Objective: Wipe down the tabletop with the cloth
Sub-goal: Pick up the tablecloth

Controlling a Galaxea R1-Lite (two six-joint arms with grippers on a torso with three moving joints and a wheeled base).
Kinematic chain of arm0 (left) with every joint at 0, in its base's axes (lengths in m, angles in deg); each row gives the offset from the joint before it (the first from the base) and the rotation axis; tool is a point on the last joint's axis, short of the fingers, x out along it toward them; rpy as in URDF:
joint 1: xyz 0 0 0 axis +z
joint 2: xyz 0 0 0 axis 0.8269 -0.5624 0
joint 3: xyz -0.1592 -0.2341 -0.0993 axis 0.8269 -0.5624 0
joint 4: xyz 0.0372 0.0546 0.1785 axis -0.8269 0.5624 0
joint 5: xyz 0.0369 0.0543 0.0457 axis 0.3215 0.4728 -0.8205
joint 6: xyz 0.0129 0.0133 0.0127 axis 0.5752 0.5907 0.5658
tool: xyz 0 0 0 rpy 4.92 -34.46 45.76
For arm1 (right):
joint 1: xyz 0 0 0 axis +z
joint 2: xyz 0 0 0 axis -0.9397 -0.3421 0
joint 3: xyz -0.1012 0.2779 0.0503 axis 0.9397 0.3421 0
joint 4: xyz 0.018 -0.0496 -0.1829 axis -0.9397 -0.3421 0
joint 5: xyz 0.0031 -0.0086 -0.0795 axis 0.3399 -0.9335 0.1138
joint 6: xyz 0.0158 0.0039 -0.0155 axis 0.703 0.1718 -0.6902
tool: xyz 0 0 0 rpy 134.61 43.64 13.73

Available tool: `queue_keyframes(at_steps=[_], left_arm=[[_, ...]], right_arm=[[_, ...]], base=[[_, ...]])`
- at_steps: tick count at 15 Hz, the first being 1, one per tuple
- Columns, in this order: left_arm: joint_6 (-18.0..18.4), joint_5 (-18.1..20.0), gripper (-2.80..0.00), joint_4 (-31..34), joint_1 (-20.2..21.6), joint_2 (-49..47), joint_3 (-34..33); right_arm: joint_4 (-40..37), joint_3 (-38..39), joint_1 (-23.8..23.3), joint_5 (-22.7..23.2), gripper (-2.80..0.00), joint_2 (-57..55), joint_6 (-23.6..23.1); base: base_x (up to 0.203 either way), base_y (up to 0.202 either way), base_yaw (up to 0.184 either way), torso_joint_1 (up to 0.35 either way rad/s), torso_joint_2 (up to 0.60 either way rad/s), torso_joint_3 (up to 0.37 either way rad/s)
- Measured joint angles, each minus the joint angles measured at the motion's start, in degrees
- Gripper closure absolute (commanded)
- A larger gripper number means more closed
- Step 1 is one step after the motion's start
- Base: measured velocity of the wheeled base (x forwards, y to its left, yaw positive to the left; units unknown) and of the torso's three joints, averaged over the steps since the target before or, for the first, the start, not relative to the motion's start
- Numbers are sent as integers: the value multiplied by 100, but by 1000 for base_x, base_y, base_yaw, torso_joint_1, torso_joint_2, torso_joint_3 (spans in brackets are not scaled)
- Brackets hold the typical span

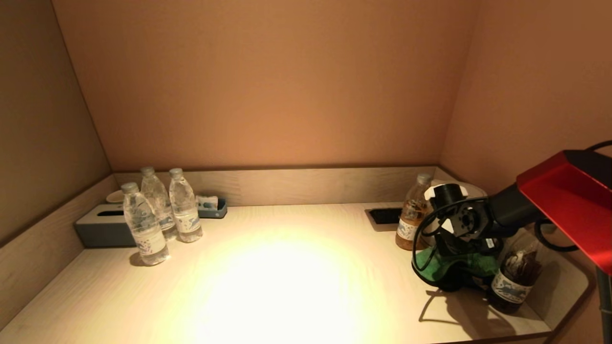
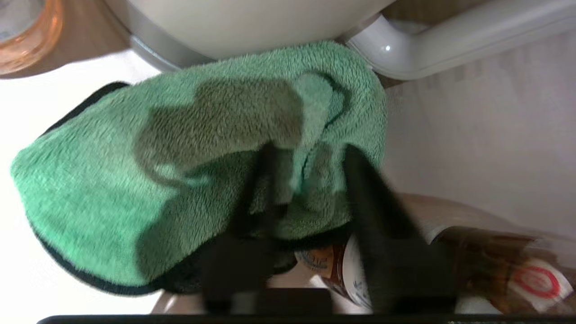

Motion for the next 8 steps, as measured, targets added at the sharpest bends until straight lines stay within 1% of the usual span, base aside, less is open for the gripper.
queue_keyframes(at_steps=[4, 8], left_arm=[[-1, -2, 0, 0, 0, 0, -1], [2, -2, 0, -2, -4, -1, -3]], right_arm=[[-4, 138, 36, 222, -280, 233, 36], [-9, 182, 94, 771, -280, 363, 159]], base=[[0, 0, 0, 0, 0, 0], [0, 0, 0, 0, 0, 0]])
